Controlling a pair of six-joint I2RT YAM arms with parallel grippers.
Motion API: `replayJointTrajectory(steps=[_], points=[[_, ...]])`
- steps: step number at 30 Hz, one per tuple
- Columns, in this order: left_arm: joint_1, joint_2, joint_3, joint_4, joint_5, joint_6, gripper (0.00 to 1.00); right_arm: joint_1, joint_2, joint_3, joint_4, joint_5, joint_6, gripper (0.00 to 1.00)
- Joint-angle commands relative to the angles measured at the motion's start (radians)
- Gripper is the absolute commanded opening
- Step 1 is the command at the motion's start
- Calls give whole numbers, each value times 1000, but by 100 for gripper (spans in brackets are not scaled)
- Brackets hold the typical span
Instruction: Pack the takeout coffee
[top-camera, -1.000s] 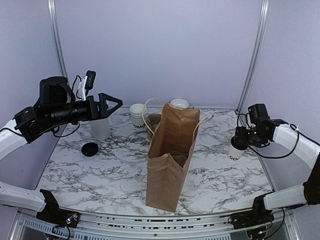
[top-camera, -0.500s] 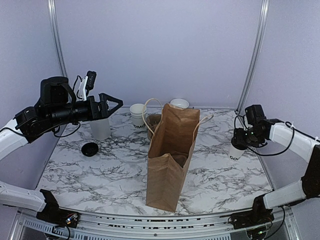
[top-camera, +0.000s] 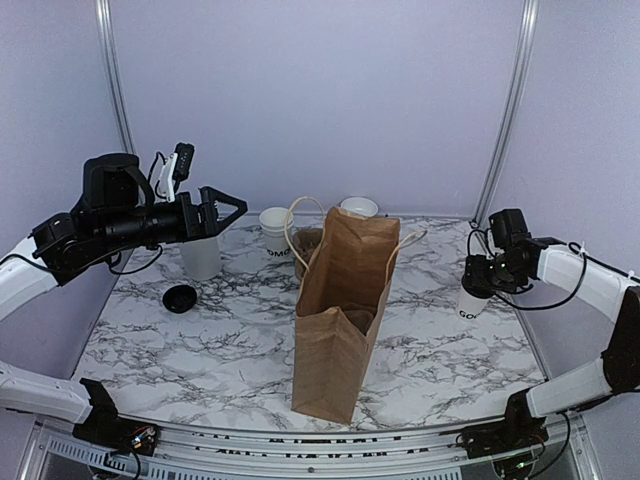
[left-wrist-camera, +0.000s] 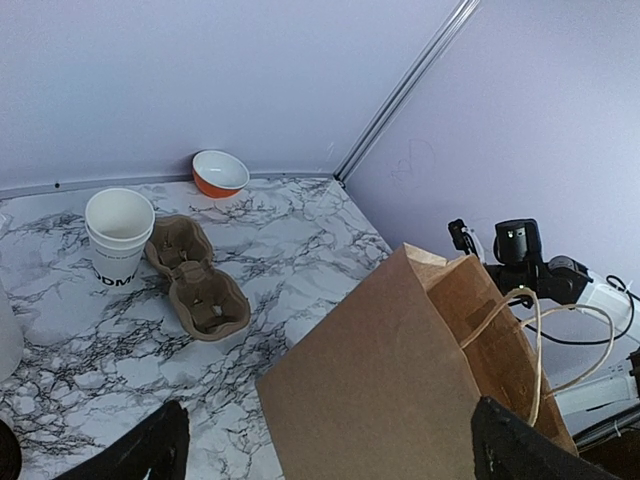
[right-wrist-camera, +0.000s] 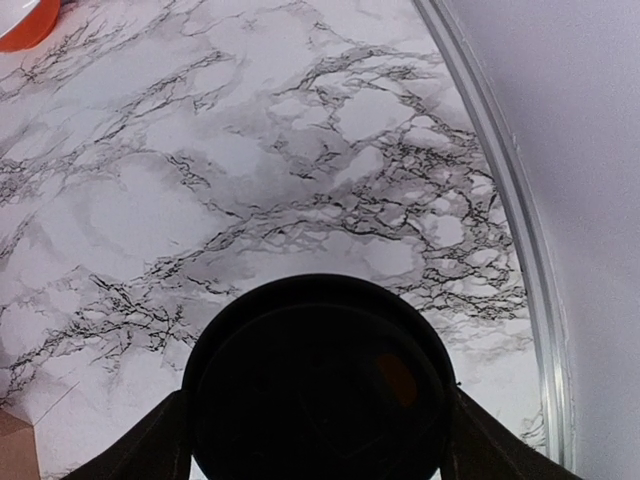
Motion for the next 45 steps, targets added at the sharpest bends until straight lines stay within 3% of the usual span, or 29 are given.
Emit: replayJointTrajectory(steps=[1,10,19,24,35,45], points=[[5,11,35,-7,11,-8,99,-8,12,12,4,2,-8,82],[5,12,33,-5,16,-24,99,-8,24,25,-12,27,-10,81],[5,18,37,0,26,-42,99,-8,37,47,-33,24,-17,62],[5,19,49,0,40,-38,99,-5,7,85,-63,9,-21,59],[-3,48,83,1,121,-18,98,78,-59,258,-169,46,-10,57],[-87,94,134,-19,87,27,96,165,-75,504,-258,16,-14,57]])
